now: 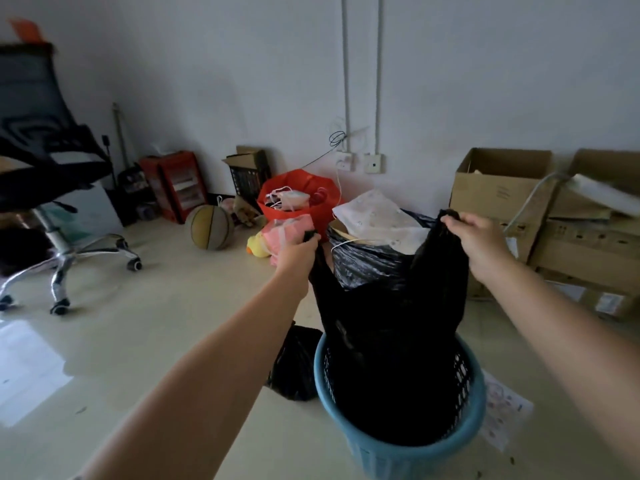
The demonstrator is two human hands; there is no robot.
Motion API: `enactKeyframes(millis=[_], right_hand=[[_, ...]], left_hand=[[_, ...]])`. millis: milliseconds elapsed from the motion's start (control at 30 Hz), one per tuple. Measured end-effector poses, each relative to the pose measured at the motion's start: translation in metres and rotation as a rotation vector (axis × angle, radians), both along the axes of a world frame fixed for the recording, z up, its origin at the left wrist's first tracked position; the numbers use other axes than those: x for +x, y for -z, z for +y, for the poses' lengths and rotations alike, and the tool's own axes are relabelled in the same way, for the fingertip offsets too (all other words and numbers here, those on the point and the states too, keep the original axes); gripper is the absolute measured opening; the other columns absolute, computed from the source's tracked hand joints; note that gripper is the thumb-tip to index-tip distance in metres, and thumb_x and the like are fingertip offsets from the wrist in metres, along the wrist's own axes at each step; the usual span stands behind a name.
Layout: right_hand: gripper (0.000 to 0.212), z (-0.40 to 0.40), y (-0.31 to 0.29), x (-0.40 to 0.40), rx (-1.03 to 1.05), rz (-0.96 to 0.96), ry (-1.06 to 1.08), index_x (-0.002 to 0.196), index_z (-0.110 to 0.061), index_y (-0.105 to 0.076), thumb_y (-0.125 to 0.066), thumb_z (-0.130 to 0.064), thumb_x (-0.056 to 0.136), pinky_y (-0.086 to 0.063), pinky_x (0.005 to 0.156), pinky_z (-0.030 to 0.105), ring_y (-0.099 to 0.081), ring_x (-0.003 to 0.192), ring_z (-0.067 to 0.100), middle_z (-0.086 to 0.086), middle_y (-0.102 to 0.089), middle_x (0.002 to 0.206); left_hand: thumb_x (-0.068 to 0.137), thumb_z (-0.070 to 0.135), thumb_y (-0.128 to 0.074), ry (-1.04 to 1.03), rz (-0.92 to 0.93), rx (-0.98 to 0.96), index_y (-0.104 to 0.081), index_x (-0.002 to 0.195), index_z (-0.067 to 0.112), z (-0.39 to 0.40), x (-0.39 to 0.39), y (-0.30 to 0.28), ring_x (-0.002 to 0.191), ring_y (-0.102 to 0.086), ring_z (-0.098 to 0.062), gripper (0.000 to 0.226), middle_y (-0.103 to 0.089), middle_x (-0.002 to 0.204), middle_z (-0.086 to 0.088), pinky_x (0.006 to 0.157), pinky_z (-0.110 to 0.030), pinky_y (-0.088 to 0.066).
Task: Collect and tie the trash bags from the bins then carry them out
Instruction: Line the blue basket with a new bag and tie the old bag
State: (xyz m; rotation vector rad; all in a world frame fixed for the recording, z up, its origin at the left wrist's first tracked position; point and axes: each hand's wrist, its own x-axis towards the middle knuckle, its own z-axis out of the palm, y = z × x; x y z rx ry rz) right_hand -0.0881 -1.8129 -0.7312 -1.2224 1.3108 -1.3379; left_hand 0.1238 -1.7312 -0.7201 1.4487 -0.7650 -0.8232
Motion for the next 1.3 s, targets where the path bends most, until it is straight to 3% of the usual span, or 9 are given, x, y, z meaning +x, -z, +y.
enactKeyframes(millis=[100,167,333,467,633,933,1133,1233,1300], right_hand=[[0.03,0.005,-0.025,0.014,-0.19,0.038,0.004,0.103,0.009,-0.057,-0.053,-0.017,0.09,-0.049,0.079,0.019,-0.057,0.07,0.025,0.017,-0.058,0.073],[0.025,0.01,-0.048,0.027,-0.348,0.17,0.029,0.095,0.006,-0.058,-0.048,-0.017,0.092,-0.036,0.053,0.0,-0.049,0.062,0.011,0.002,-0.054,0.066],[0.012,0.029,-0.121,0.079,-0.513,0.018,-0.039,0.09,-0.015,-0.053,-0.041,-0.016,0.094,-0.04,0.068,0.017,-0.051,0.086,0.011,0.002,-0.054,0.094],[0.027,0.063,-0.18,0.123,-0.619,-0.071,-0.17,0.072,-0.029,-0.044,-0.036,-0.017,0.095,-0.04,0.052,0.0,-0.055,0.072,0.004,-0.003,-0.058,0.079],[0.029,0.09,-0.197,0.172,-0.558,-0.217,-0.243,0.069,-0.023,-0.036,-0.029,-0.018,0.097,-0.043,0.045,0.021,-0.049,0.033,0.008,0.002,-0.046,0.052],[0.033,0.123,-0.061,0.293,-0.162,-0.081,-0.312,0.065,-0.018,-0.03,-0.029,-0.021,0.097,-0.019,0.034,0.007,-0.022,0.02,0.001,0.004,-0.03,0.052],[0.032,0.145,0.05,0.328,0.115,0.042,-0.316,0.064,-0.019,-0.028,-0.035,-0.022,0.096,-0.019,0.032,0.004,-0.021,0.02,0.0,0.001,-0.027,0.056],[0.032,0.147,0.096,0.329,-0.005,0.224,-0.315,0.065,-0.024,-0.036,-0.059,-0.019,0.086,-0.032,0.044,0.018,-0.039,0.043,0.005,-0.002,-0.036,0.061],[0.023,0.146,0.117,0.328,-0.048,0.261,-0.433,0.072,-0.02,-0.047,-0.066,-0.009,0.08,-0.038,0.062,0.02,-0.044,0.059,0.009,-0.002,-0.041,0.065]], left_hand=[[0.095,0.002,-0.039,0.006,0.149,-0.176,-0.055,0.106,0.011,0.003,0.004,-0.02,0.055,-0.051,-0.003,0.022,-0.047,0.07,0.001,0.041,-0.007,-0.041],[0.093,-0.004,-0.038,0.015,0.205,-0.271,-0.048,0.123,0.012,0.007,0.012,-0.034,0.064,-0.052,-0.008,0.035,-0.051,0.078,-0.002,0.055,-0.017,-0.046],[0.09,-0.007,-0.039,-0.032,0.195,-0.419,-0.045,0.094,0.033,0.03,0.046,-0.082,0.069,-0.048,-0.014,0.04,-0.047,0.083,-0.002,0.067,-0.034,-0.043],[0.09,-0.006,-0.038,-0.032,0.088,-0.52,-0.042,0.089,0.038,0.056,0.08,-0.127,0.058,-0.048,-0.014,0.044,-0.044,0.077,-0.002,0.055,-0.028,-0.045],[0.089,-0.001,-0.037,-0.062,-0.006,-0.414,-0.031,0.094,0.023,0.08,0.122,-0.15,0.031,-0.036,-0.004,0.025,-0.036,0.061,-0.002,0.037,-0.018,-0.032],[0.097,0.009,-0.035,0.351,0.019,0.067,-0.029,0.064,0.017,0.114,0.204,-0.033,0.021,-0.02,0.0,0.035,-0.028,0.038,0.007,0.029,-0.007,-0.014],[0.096,0.012,-0.038,0.254,0.141,0.197,-0.03,0.067,0.016,0.154,0.271,0.073,0.025,-0.024,-0.002,0.03,-0.025,0.057,0.001,0.029,-0.01,-0.019],[0.088,0.01,-0.055,0.051,-0.13,0.246,-0.039,0.086,0.015,0.17,0.295,0.12,0.046,-0.035,-0.011,0.017,-0.035,0.063,0.001,0.043,-0.02,-0.03],[0.081,0.008,-0.065,-0.002,-0.223,0.205,-0.038,0.101,0.018,0.182,0.308,0.144,0.061,-0.045,-0.01,0.034,-0.043,0.073,0.005,0.057,-0.022,-0.037]])
